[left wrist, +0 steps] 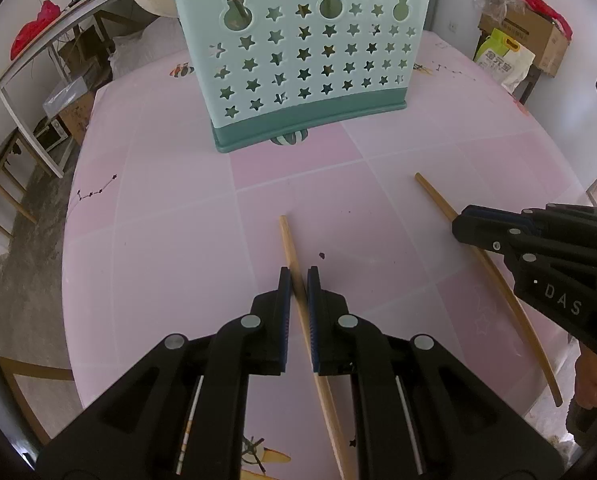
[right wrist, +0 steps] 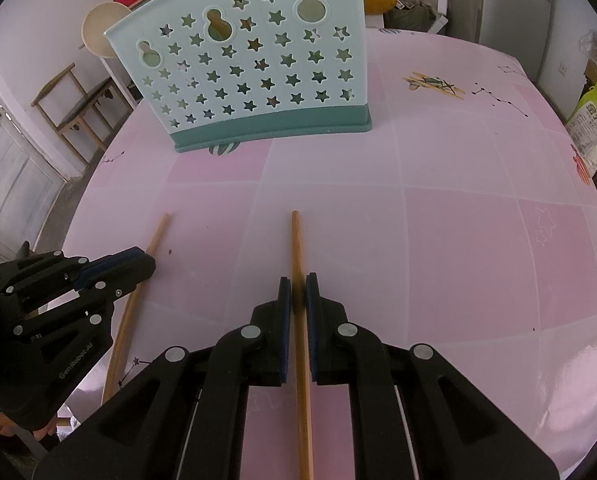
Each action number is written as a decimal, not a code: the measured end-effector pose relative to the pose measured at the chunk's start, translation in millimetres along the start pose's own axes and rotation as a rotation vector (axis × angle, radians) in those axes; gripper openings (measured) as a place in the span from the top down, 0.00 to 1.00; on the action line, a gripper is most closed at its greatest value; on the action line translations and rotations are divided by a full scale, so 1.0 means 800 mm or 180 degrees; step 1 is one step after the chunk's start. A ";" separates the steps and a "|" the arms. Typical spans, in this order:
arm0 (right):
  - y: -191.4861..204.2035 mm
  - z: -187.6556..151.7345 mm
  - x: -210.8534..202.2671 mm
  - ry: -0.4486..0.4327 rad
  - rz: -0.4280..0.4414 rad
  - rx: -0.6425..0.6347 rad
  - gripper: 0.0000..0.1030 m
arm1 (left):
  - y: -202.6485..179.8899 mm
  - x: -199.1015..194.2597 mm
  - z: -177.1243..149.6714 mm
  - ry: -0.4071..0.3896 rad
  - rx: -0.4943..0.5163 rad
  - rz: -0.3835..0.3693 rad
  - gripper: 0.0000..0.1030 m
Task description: Organize utensils
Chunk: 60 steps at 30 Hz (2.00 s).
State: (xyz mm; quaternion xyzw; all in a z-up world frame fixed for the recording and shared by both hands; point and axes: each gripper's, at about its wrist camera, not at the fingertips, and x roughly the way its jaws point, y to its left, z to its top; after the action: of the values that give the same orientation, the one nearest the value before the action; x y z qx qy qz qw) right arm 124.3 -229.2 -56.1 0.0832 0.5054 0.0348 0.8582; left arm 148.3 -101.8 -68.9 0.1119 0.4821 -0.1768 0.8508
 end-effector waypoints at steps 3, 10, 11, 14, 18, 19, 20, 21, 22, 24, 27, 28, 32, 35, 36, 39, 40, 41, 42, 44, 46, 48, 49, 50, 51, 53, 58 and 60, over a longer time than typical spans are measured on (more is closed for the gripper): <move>0.000 0.000 0.000 -0.0005 0.0006 0.0002 0.92 | -0.001 0.000 0.001 -0.0002 0.0007 0.0009 0.93; -0.001 -0.001 0.000 -0.0023 0.0009 -0.0004 0.92 | 0.006 0.003 0.006 -0.0016 -0.0083 -0.0125 0.94; -0.001 -0.001 0.000 -0.0018 0.0008 -0.0005 0.92 | 0.014 0.002 0.007 0.0001 -0.0195 -0.0247 0.94; -0.001 0.000 0.001 -0.0014 0.0018 0.0003 0.92 | 0.030 -0.015 0.013 -0.0145 -0.0288 -0.0396 0.96; -0.001 -0.001 0.001 -0.0023 0.0017 0.0012 0.92 | 0.040 -0.057 0.024 -0.0404 -0.0310 -0.0632 0.96; -0.001 0.000 0.001 -0.0025 0.0014 0.0010 0.92 | 0.043 -0.072 0.027 -0.0501 -0.0308 -0.0697 0.96; -0.001 0.000 0.001 -0.0030 0.0011 0.0008 0.92 | 0.046 -0.087 0.029 -0.0601 -0.0295 -0.0738 0.96; -0.001 -0.001 0.001 -0.0036 0.0012 0.0016 0.92 | 0.048 -0.097 0.031 -0.0668 -0.0288 -0.0768 0.96; -0.002 -0.001 0.001 -0.0044 0.0014 0.0029 0.92 | 0.052 -0.112 0.032 -0.0777 -0.0293 -0.0823 0.96; -0.001 -0.001 0.001 -0.0052 0.0005 0.0025 0.92 | 0.059 -0.137 0.036 -0.0955 -0.0309 -0.0899 0.96; 0.002 -0.002 0.001 -0.0074 -0.0040 -0.0026 0.93 | 0.071 -0.174 0.046 -0.1255 -0.0346 -0.0964 0.96; 0.004 -0.003 0.001 -0.0089 -0.0067 -0.0056 0.93 | 0.076 -0.187 0.051 -0.1372 -0.0383 -0.0975 0.96; 0.011 -0.008 -0.001 -0.0129 -0.0120 -0.0150 0.93 | 0.092 -0.231 0.080 -0.1828 -0.0453 -0.1007 0.96; 0.010 -0.008 -0.001 -0.0143 -0.0091 -0.0123 0.93 | 0.094 -0.259 0.109 -0.2133 -0.0443 -0.0968 0.96; 0.008 -0.008 -0.001 -0.0145 -0.0082 -0.0107 0.93 | 0.093 -0.266 0.117 -0.2208 -0.0442 -0.0975 0.96; 0.005 -0.008 -0.002 -0.0154 -0.0073 -0.0081 0.93 | 0.093 -0.287 0.147 -0.2426 -0.0455 -0.0996 0.96; 0.005 -0.008 -0.002 -0.0158 -0.0068 -0.0076 0.93 | 0.092 -0.291 0.156 -0.2481 -0.0459 -0.1003 0.96; 0.004 -0.008 -0.002 -0.0161 -0.0063 -0.0074 0.93 | 0.091 -0.295 0.168 -0.2556 -0.0455 -0.0985 0.96; 0.003 -0.008 -0.001 -0.0165 -0.0054 -0.0071 0.93 | 0.088 -0.297 0.174 -0.2595 -0.0454 -0.0950 0.96; 0.001 -0.008 -0.001 -0.0169 -0.0045 -0.0069 0.93 | 0.083 -0.295 0.194 -0.2658 -0.0450 -0.0844 0.96; 0.000 -0.008 -0.001 -0.0173 -0.0026 -0.0058 0.93 | 0.076 -0.288 0.206 -0.2701 -0.0448 -0.0725 0.96; -0.002 -0.008 -0.001 -0.0173 -0.0003 -0.0046 0.93 | 0.068 -0.277 0.215 -0.2706 -0.0446 -0.0626 0.96; -0.003 -0.008 -0.001 -0.0172 0.0005 -0.0041 0.93 | 0.065 -0.270 0.218 -0.2696 -0.0457 -0.0604 0.96; -0.003 -0.008 -0.001 -0.0170 0.0016 -0.0040 0.93 | 0.062 -0.256 0.225 -0.2653 -0.0475 -0.0603 0.96; -0.003 -0.008 -0.001 -0.0169 0.0023 -0.0040 0.93 | 0.058 -0.245 0.228 -0.2608 -0.0485 -0.0581 0.96; -0.004 -0.008 -0.001 -0.0167 0.0055 -0.0028 0.93 | 0.051 -0.220 0.234 -0.2525 -0.0477 -0.0532 0.96; -0.007 -0.005 -0.014 -0.0228 0.0099 0.0007 0.93 | 0.048 -0.166 0.232 -0.2298 -0.0511 -0.0535 0.96; -0.010 -0.003 -0.023 -0.0269 0.0129 0.0037 0.93 | 0.049 -0.147 0.227 -0.2170 -0.0559 -0.0598 0.96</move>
State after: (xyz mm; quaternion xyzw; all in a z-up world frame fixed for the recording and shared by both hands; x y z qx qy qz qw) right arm 112.6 -239.4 -42.6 0.0997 0.4671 0.0457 0.8774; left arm 250.6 -108.6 125.9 -0.0718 0.1922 -0.2393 0.9490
